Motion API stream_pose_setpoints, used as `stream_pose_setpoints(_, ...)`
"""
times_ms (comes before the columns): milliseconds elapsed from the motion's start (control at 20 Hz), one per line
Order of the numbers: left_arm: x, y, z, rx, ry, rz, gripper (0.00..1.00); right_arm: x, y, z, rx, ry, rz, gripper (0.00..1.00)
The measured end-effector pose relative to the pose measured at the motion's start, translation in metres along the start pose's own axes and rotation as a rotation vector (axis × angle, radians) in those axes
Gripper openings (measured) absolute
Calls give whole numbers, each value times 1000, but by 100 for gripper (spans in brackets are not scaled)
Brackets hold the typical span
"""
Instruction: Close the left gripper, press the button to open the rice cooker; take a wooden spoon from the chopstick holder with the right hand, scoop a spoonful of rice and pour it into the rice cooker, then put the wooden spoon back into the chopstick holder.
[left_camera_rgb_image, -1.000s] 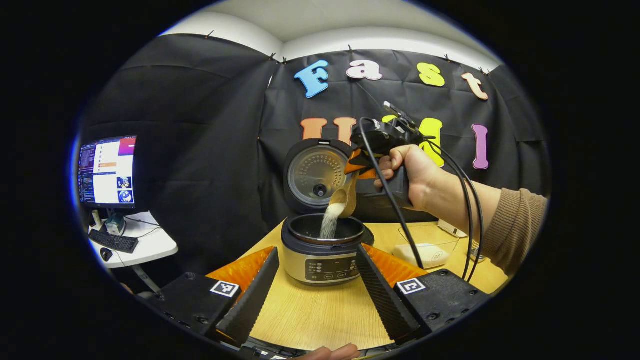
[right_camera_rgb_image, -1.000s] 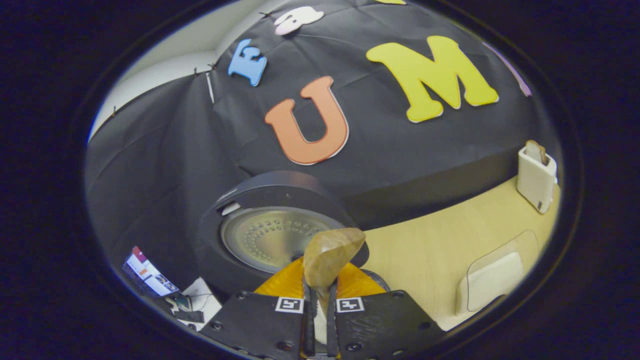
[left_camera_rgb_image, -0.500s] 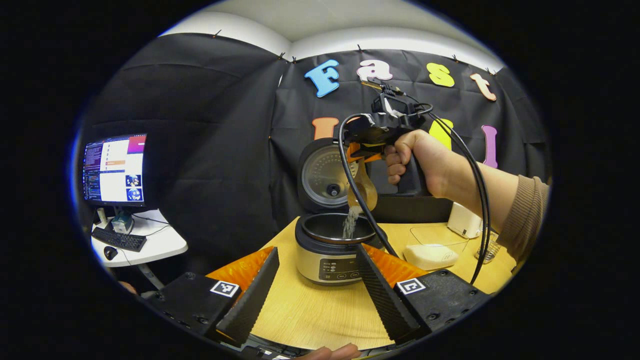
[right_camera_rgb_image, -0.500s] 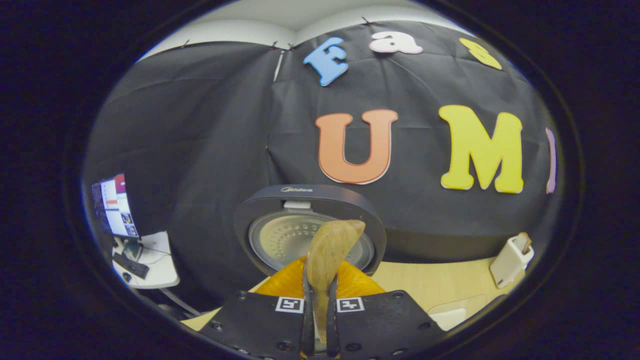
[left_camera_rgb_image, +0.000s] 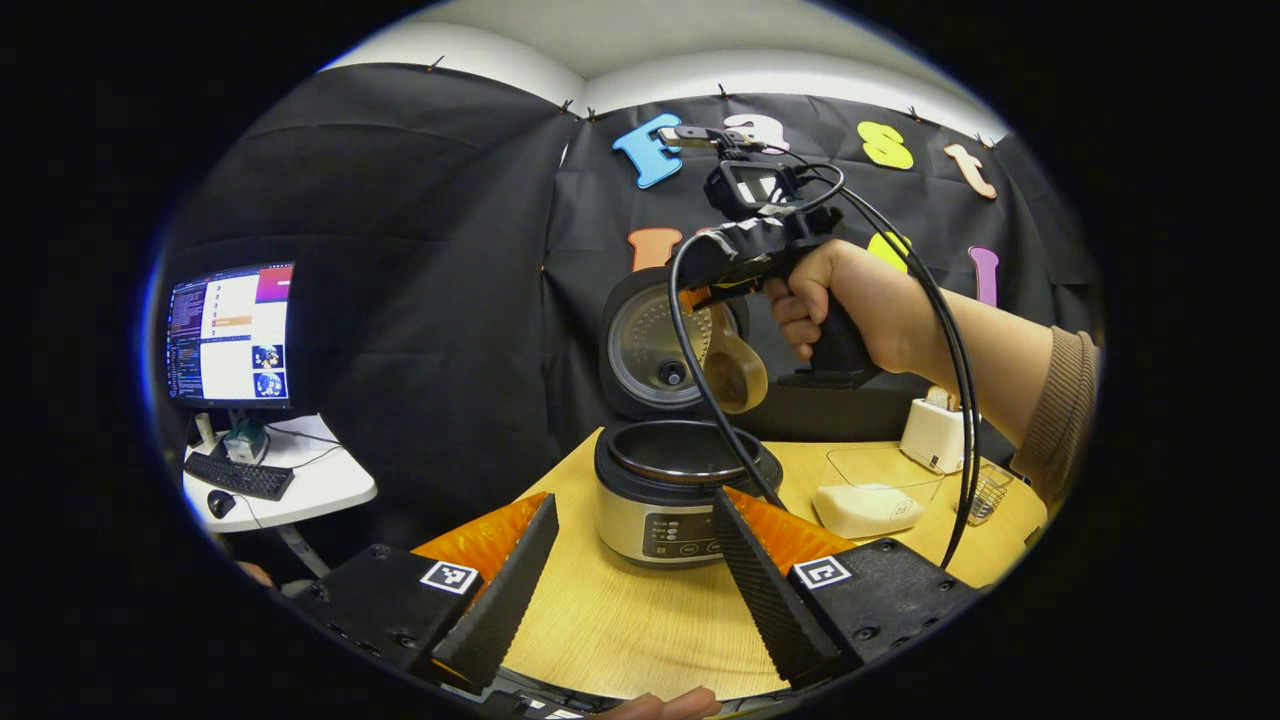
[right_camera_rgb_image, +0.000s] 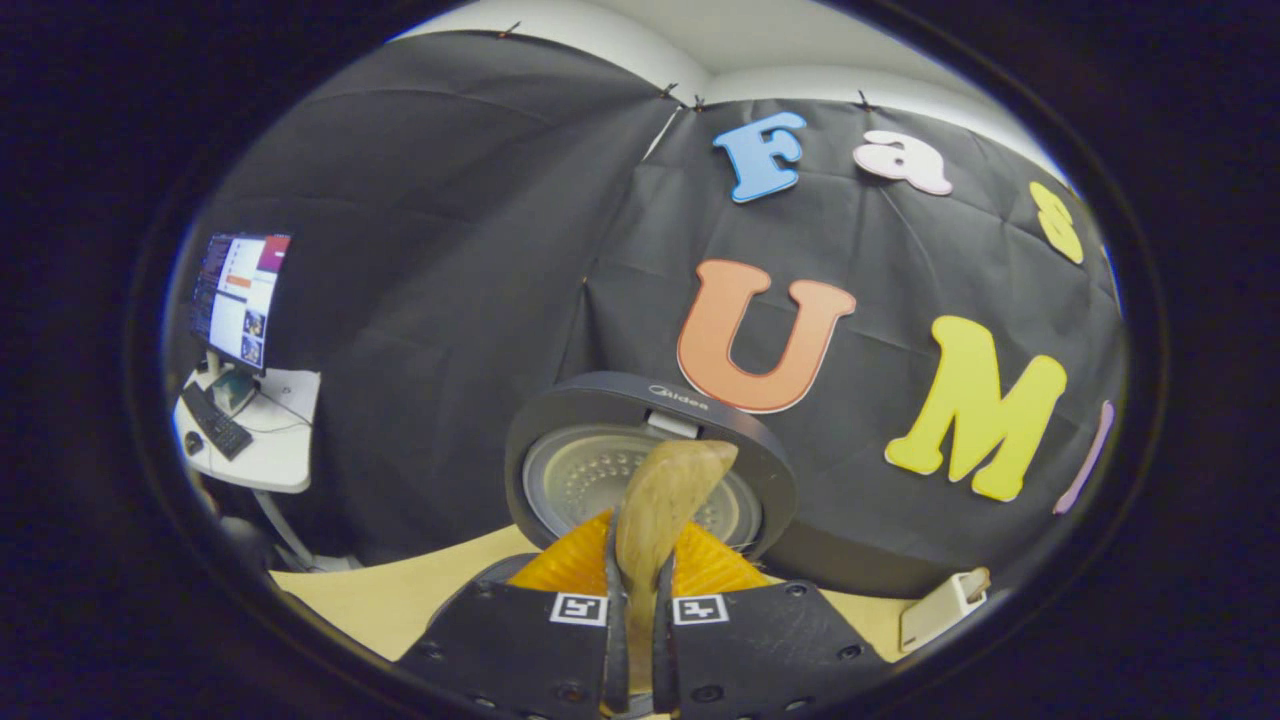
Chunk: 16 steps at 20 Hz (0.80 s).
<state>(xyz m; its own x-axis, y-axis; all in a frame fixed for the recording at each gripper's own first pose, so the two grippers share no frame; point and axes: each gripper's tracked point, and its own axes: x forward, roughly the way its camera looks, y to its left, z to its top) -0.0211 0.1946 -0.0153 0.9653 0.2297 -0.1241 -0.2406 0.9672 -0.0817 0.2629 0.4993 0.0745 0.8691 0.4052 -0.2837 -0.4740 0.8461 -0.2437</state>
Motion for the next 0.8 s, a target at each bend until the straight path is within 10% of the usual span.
stream_pose_setpoints(400, 3, -2, -3, -7, 12, -5, 99, -34, -49, 6, 132, -49, -24, 9)
stream_pose_setpoints(800, -4, -12, 8, 12, -26, -21, 98, -81, -180, -28, 292, -48, -166, 10)
